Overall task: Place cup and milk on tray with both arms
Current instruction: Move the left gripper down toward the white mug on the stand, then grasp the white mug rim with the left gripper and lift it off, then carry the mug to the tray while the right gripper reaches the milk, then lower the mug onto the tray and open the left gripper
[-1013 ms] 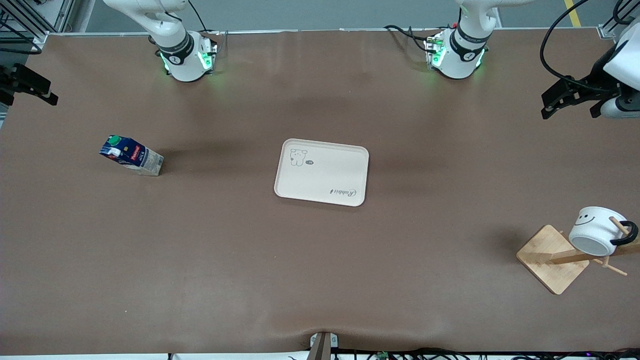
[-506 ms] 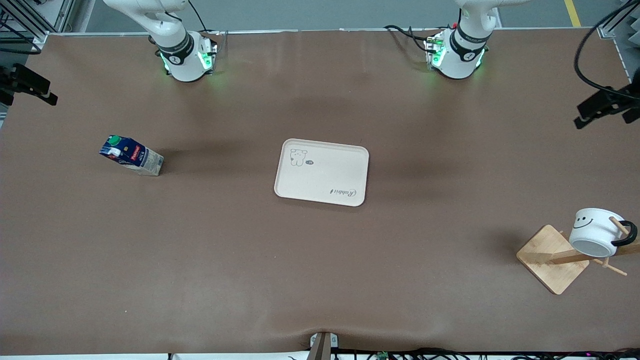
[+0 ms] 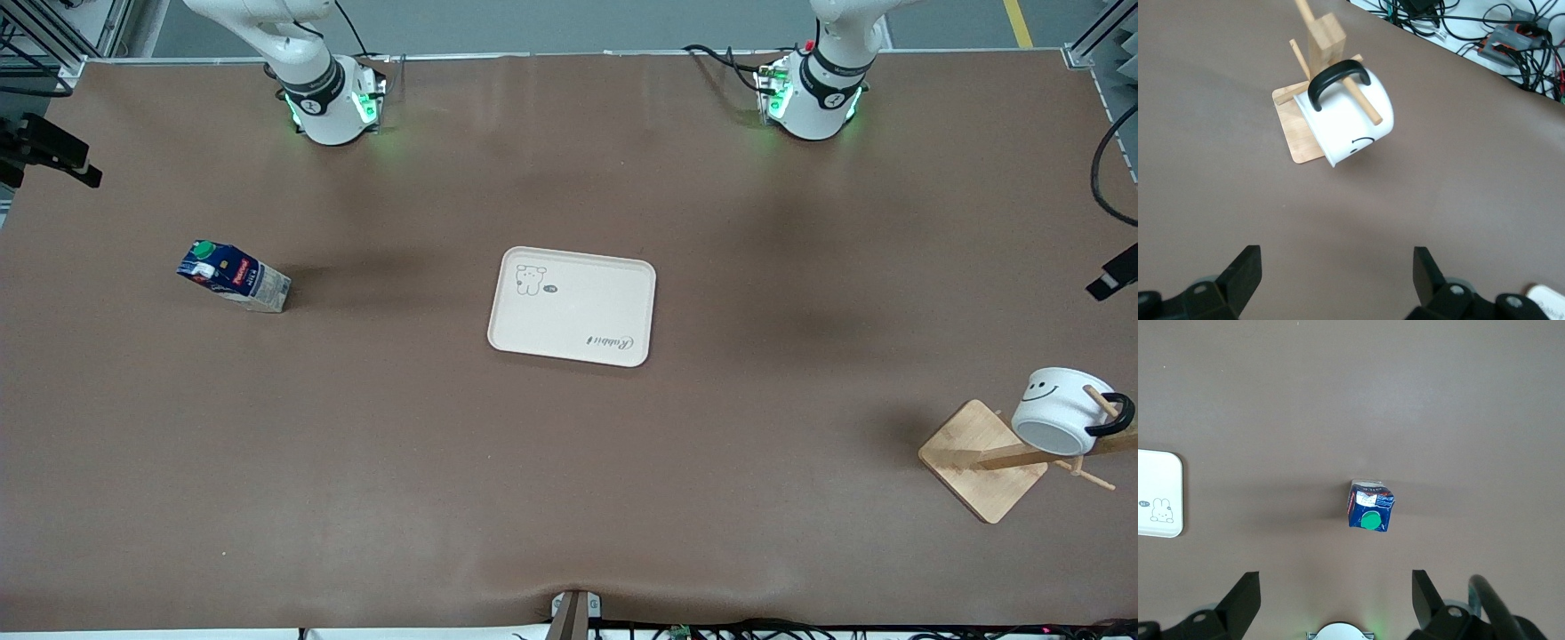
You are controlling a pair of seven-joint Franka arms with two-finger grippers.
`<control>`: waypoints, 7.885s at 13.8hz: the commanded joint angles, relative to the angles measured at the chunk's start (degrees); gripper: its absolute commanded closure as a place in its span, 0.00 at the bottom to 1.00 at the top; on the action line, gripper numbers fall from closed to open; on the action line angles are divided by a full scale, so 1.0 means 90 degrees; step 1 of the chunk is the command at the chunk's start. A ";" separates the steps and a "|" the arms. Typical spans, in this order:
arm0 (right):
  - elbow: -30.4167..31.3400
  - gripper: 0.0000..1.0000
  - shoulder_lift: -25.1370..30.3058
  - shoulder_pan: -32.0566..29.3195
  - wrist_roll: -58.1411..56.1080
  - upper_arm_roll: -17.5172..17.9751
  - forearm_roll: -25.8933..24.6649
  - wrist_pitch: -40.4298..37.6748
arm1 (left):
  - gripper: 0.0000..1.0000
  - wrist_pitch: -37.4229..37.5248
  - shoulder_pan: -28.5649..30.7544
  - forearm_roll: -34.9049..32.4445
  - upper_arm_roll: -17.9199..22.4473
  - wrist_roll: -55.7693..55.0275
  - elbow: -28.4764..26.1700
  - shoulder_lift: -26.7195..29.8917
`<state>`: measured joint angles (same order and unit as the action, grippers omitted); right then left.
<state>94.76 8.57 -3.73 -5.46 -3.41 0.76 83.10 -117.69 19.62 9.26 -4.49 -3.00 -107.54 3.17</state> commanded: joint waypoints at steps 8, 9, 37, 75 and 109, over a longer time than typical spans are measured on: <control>-0.0069 0.00 -0.0005 -0.0123 -0.0067 0.0056 0.0092 -0.0054 | 0.00 -0.3326 0.0037 0.1245 -0.0077 0.2204 -0.1527 -0.0350; -0.0069 0.00 -0.0005 -0.0133 -0.0067 0.0056 0.0092 -0.0054 | 0.00 -0.3513 0.0018 0.1479 -0.0077 0.2634 -0.1489 -0.0507; -0.0226 0.00 -0.0385 -0.0094 -0.0096 0.0066 0.0092 0.0034 | 1.00 -0.2728 -0.0061 0.2497 -0.0370 0.4914 -0.0980 -0.1008; -0.0216 0.00 -0.2641 -0.0463 -0.0028 0.0066 0.1014 -0.0151 | 1.00 -0.0029 -0.3723 -0.2377 -0.3710 -0.5214 0.1411 -0.4786; 0.3278 0.00 -0.0992 -0.0445 0.0373 0.0076 -0.0651 0.3607 | 0.00 0.2462 -0.1664 -0.2396 -0.2821 -0.3076 0.3043 -0.2590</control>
<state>119.96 -2.78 -6.20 -0.88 -3.28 -3.75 112.64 -95.96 1.59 -11.46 -29.61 -33.29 -78.78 -23.17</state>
